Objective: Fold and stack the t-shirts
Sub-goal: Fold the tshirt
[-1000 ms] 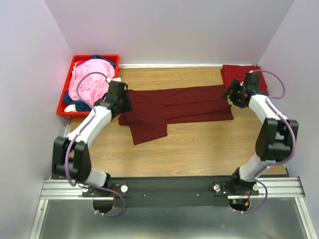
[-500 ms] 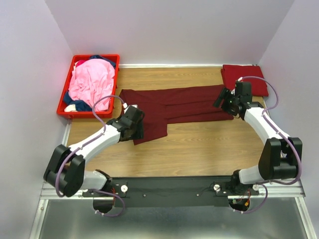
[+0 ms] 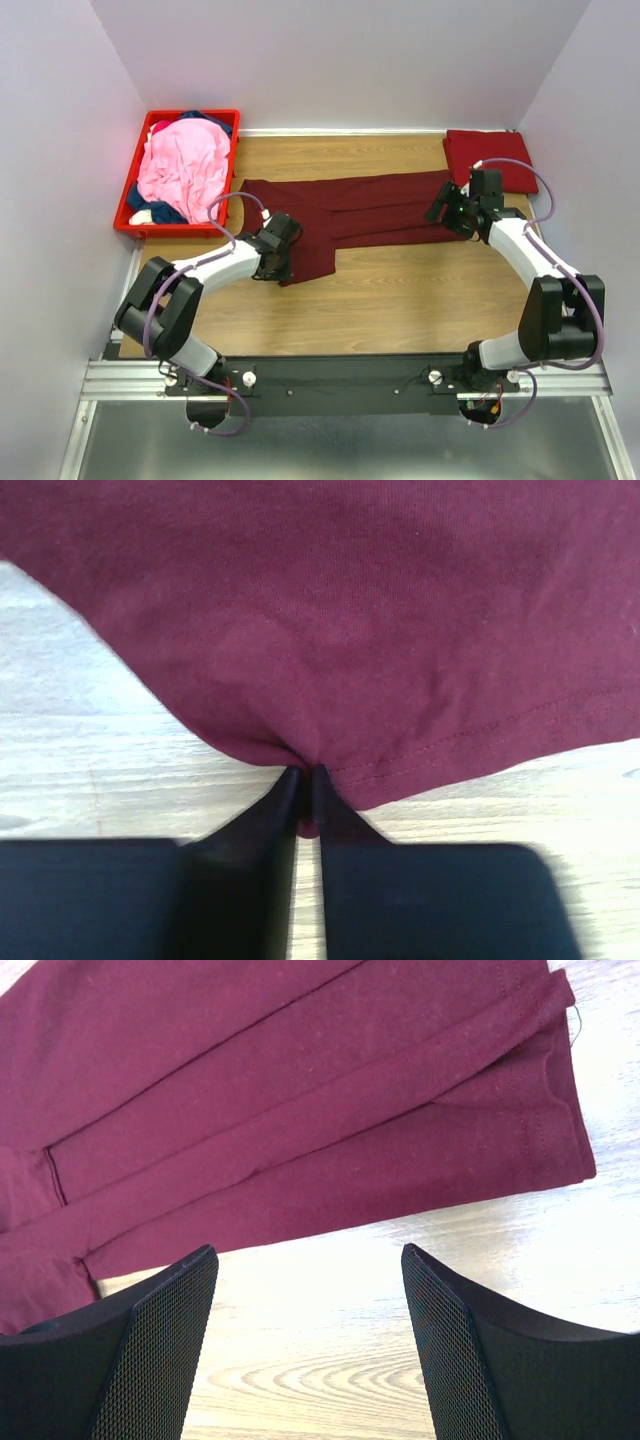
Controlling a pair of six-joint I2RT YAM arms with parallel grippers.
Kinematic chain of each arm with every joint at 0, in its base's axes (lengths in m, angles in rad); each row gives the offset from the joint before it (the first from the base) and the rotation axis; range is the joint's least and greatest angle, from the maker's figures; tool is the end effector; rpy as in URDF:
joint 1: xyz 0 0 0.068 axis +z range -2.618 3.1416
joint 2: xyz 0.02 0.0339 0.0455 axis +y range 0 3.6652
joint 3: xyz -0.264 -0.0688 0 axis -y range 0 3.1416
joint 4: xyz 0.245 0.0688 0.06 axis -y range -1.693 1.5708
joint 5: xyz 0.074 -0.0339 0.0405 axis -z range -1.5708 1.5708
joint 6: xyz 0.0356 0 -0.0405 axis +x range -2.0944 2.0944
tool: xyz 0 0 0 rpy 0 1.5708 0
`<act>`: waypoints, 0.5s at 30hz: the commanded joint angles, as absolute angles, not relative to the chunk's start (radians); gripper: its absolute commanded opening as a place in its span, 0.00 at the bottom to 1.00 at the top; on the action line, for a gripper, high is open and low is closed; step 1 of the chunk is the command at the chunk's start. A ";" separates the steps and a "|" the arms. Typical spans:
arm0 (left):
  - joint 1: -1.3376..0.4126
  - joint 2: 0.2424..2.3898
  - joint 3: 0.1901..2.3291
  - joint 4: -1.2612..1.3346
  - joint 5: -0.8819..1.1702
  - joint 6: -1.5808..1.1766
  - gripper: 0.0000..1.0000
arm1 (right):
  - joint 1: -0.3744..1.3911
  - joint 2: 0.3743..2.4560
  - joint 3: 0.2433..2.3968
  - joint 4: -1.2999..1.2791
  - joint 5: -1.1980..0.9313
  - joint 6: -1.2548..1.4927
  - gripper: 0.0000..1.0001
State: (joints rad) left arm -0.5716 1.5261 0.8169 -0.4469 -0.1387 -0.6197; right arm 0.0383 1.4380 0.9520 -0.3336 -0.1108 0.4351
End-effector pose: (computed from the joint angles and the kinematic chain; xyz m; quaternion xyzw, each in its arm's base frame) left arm 0.2358 -0.1458 0.1632 -0.0377 0.9756 -0.0591 0.2080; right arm 0.3040 0.0156 0.2338 0.1632 0.9146 0.1360 0.3440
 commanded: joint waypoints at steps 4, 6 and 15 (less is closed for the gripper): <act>-0.578 1.537 0.906 -0.524 -0.199 -0.609 0.01 | 0.044 1.470 0.953 -0.328 -0.153 0.414 0.81; -0.574 1.549 1.010 -0.554 -0.230 -0.575 0.01 | 0.049 1.483 0.962 -0.325 -0.155 0.411 0.81; -0.483 1.865 1.571 -0.647 -0.376 -0.428 0.00 | 0.087 1.505 0.962 -0.319 -0.179 0.388 0.81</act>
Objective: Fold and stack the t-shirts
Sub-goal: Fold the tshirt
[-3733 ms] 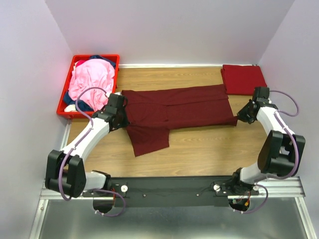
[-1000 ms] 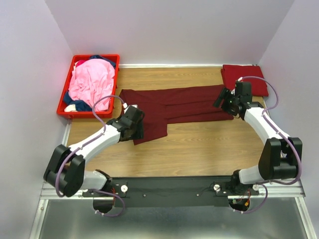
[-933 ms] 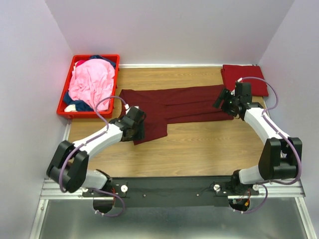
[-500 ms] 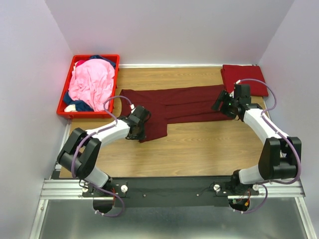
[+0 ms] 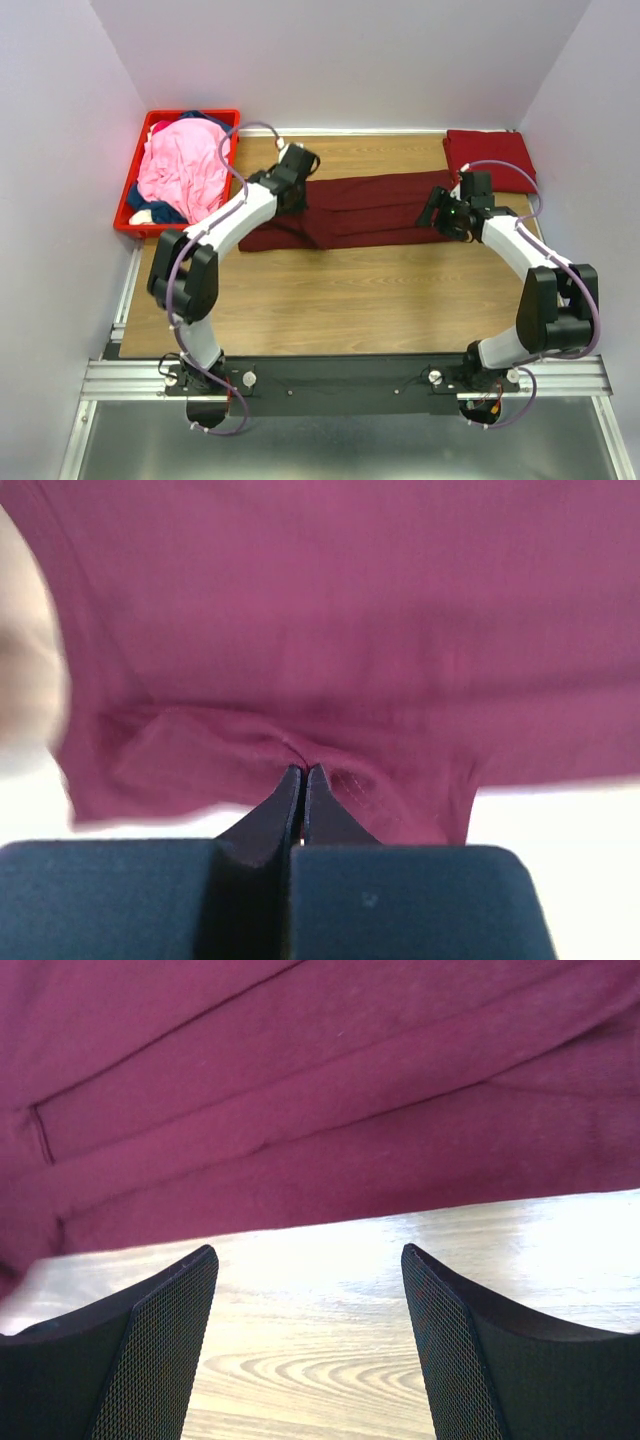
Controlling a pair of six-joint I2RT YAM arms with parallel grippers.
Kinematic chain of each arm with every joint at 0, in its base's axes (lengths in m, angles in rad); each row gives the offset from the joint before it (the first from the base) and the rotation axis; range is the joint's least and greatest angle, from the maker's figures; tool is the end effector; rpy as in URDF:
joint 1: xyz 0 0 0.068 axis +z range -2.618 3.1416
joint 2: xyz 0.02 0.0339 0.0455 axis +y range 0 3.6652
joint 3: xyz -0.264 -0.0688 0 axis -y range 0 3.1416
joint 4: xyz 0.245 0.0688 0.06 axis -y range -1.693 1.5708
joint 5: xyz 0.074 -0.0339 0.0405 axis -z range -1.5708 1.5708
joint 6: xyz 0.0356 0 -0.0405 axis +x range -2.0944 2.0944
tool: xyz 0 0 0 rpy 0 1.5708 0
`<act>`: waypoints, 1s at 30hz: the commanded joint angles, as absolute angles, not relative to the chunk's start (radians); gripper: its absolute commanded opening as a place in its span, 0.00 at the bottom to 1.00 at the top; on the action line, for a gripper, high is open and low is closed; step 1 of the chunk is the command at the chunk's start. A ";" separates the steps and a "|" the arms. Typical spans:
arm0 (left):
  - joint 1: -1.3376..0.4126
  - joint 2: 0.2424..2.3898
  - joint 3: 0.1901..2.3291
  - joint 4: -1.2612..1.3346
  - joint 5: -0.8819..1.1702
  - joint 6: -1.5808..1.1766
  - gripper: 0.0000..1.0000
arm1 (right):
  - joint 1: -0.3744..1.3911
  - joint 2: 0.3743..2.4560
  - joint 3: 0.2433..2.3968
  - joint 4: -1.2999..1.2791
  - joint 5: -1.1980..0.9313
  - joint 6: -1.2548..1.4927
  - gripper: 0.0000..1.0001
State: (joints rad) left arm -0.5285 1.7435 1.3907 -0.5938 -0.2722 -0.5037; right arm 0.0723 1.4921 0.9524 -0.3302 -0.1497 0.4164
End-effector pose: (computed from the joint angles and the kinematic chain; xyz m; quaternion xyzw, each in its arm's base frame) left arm 0.3324 -0.1830 0.2574 -0.0300 0.9433 -0.0378 0.3283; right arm 0.3095 0.0277 0.2188 0.1351 0.9272 0.1510 0.3152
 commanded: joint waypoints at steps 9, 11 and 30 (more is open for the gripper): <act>-0.425 2.131 1.908 -0.644 -0.367 -0.388 0.02 | 0.104 1.506 0.951 -0.314 -0.221 0.353 0.81; -0.422 2.166 1.917 -0.634 -0.364 -0.393 0.03 | 0.106 1.514 0.953 -0.310 -0.227 0.353 0.81; -0.365 1.987 1.780 -0.595 -0.387 -0.422 0.80 | 0.104 1.637 1.032 -0.258 -0.062 0.410 0.78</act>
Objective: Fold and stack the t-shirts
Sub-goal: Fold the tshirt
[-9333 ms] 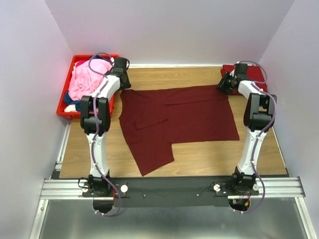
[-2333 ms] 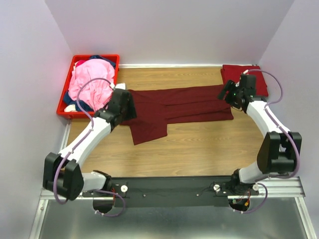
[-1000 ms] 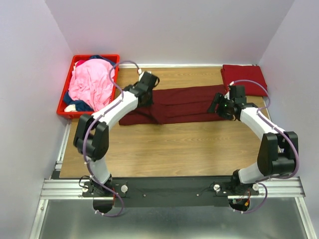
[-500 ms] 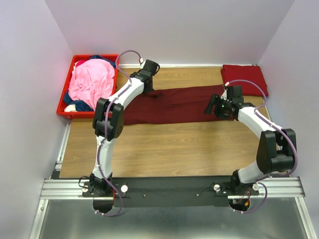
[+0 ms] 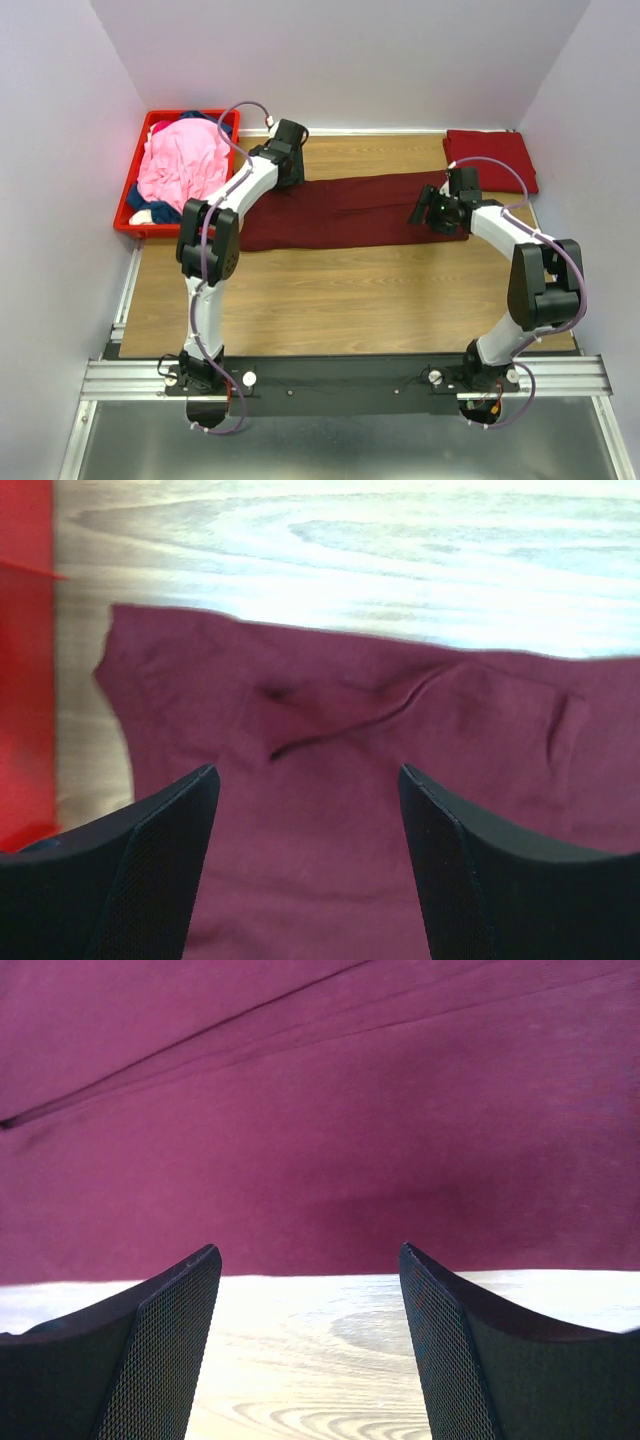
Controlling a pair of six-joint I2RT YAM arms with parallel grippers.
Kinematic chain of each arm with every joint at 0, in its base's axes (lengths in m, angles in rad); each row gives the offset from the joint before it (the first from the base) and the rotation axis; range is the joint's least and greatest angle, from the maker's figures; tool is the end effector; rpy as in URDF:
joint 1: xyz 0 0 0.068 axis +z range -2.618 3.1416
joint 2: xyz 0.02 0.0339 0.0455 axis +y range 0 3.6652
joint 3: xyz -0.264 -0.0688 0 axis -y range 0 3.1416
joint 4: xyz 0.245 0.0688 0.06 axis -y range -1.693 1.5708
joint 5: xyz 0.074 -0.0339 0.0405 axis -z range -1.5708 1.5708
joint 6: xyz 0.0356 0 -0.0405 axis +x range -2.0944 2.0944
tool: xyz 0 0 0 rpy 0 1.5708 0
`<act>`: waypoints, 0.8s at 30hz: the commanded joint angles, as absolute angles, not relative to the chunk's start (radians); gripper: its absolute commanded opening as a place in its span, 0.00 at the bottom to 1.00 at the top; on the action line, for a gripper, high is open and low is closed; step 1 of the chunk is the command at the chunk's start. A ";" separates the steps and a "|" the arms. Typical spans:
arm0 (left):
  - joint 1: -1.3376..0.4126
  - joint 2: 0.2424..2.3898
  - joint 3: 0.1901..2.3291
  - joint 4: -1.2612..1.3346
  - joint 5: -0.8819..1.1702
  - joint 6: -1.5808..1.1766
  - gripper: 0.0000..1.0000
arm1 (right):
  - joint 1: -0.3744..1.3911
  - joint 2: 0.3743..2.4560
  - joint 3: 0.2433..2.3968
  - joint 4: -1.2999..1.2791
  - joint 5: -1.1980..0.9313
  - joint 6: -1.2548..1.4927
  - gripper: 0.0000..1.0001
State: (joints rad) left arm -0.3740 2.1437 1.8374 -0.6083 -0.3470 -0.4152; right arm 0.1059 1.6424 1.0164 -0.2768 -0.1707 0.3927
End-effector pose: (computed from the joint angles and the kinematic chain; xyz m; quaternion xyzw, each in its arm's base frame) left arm 0.4516 -0.1642 0.2335 -0.0748 0.9311 0.0288 0.3558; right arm 0.3376 0.0420 0.1963 0.1069 0.9356 0.1586 0.2967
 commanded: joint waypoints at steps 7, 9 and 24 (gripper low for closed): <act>-0.362 1.766 1.447 -0.513 -0.325 -0.445 0.58 | 0.037 1.661 1.032 -0.224 -0.090 0.451 0.76; -0.361 1.744 1.346 -0.494 -0.319 -0.449 0.51 | 0.017 1.670 1.031 -0.209 -0.115 0.468 0.74; -0.290 1.697 0.937 -0.430 -0.216 -0.469 0.27 | -0.221 1.726 0.878 -0.129 -0.134 0.603 0.70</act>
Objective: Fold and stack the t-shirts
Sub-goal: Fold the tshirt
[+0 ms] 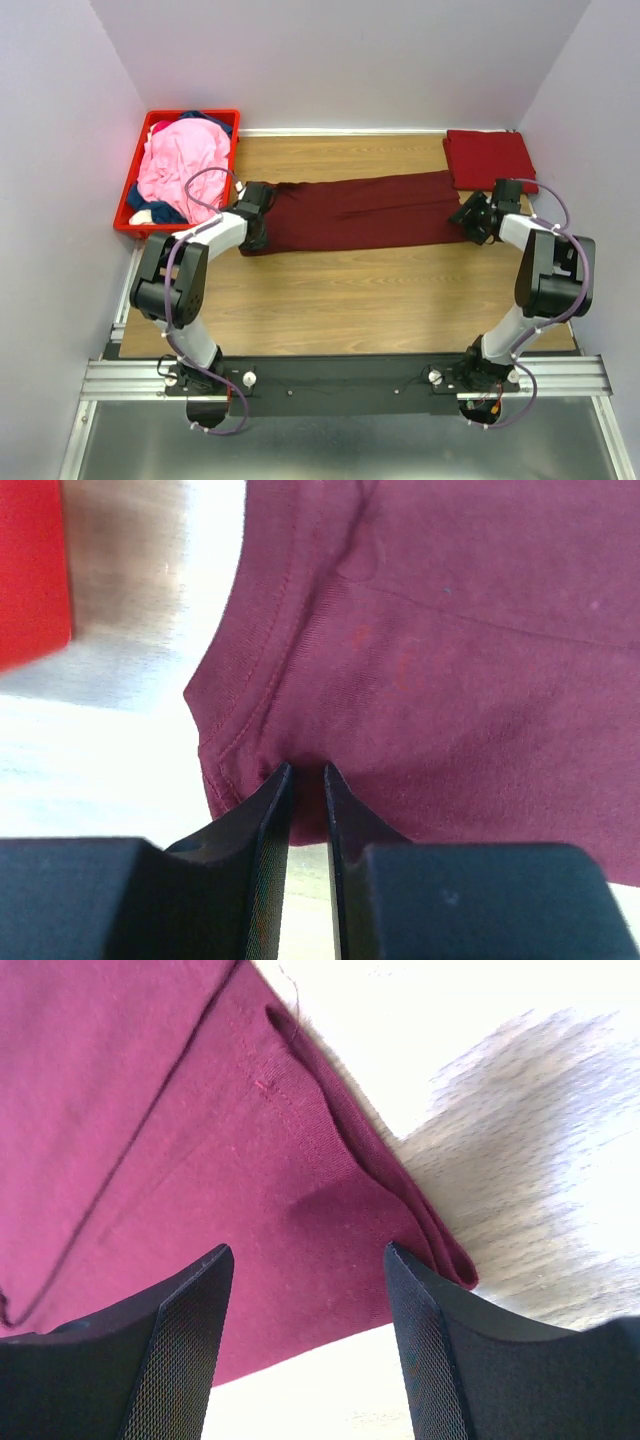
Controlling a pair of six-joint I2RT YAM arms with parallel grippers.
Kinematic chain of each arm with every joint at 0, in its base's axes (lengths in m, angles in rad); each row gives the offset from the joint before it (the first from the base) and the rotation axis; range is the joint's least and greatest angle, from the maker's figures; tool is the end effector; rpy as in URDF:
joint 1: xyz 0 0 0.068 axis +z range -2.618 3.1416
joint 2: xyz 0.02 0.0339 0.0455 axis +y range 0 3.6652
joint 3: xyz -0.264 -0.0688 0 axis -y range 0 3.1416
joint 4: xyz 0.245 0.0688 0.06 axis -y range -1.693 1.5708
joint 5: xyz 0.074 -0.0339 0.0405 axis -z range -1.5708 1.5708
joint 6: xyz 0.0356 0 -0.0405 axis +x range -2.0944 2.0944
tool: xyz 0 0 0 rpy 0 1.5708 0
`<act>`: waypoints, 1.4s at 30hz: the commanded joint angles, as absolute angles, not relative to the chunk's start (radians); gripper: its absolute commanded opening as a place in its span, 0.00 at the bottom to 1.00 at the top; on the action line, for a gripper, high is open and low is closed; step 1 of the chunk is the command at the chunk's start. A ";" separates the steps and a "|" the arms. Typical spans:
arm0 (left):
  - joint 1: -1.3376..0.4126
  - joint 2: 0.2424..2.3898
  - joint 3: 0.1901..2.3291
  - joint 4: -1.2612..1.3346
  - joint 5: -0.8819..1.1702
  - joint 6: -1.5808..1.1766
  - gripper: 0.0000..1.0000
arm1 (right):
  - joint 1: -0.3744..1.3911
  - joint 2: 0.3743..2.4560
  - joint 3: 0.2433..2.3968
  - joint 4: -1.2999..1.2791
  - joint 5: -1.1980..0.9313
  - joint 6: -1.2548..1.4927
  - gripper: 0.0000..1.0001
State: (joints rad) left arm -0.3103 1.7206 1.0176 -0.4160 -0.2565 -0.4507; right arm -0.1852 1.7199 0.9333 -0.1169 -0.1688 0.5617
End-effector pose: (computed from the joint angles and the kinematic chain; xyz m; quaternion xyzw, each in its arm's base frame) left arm 0.3193 -0.0929 0.1644 -0.0964 0.9622 0.0332 0.2525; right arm 0.3375 -0.0571 0.1578 0.3178 0.8867 0.1393 0.3057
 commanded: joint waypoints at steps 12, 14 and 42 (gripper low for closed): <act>-0.272 1.405 0.859 -0.440 -0.176 -0.523 0.29 | -0.245 1.548 0.850 -0.152 -0.145 0.562 0.71; -0.273 1.375 0.916 -0.427 -0.144 -0.515 0.32 | -0.236 1.522 0.862 -0.138 -0.208 0.542 0.71; -0.304 1.815 1.425 -0.408 -0.109 -0.488 0.65 | 0.241 1.909 1.287 0.020 -0.567 0.334 0.62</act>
State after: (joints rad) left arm -0.3206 1.8492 1.4174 -0.4015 -0.0769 -0.4831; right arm 0.1905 1.8072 1.1629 -0.0505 -0.4755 0.3882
